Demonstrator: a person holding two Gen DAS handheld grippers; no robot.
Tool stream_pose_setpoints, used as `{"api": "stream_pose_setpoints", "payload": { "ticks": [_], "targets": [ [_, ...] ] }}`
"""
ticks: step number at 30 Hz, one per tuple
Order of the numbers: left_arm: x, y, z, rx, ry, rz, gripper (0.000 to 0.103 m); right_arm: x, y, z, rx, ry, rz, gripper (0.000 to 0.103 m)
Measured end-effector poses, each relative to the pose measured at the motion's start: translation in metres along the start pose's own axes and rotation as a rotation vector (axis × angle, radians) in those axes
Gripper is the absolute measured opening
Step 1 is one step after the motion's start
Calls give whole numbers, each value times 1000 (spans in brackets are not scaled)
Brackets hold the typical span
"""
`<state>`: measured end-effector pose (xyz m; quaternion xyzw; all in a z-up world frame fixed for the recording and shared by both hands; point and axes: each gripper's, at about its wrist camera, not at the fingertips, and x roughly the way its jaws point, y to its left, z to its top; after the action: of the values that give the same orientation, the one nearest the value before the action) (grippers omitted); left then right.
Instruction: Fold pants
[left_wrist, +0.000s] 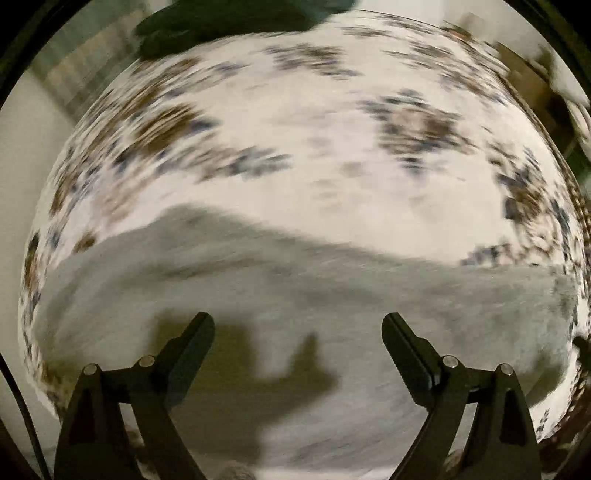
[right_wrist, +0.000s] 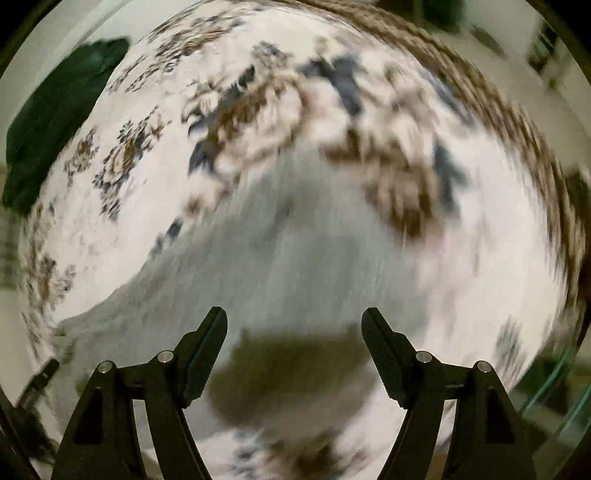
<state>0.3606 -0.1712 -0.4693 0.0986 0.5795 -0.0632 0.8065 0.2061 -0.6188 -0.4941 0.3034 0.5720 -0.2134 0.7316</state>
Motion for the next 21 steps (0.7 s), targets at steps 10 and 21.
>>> {"api": "stream_pose_setpoints", "payload": {
  "ticks": [10, 21],
  "targets": [
    [30, -123, 20, 76, 13, 15, 93, 82, 25, 91, -270, 88, 5, 10],
    [41, -144, 4, 43, 75, 28, 93, 89, 0, 121, -190, 183, 95, 45]
  ]
}}
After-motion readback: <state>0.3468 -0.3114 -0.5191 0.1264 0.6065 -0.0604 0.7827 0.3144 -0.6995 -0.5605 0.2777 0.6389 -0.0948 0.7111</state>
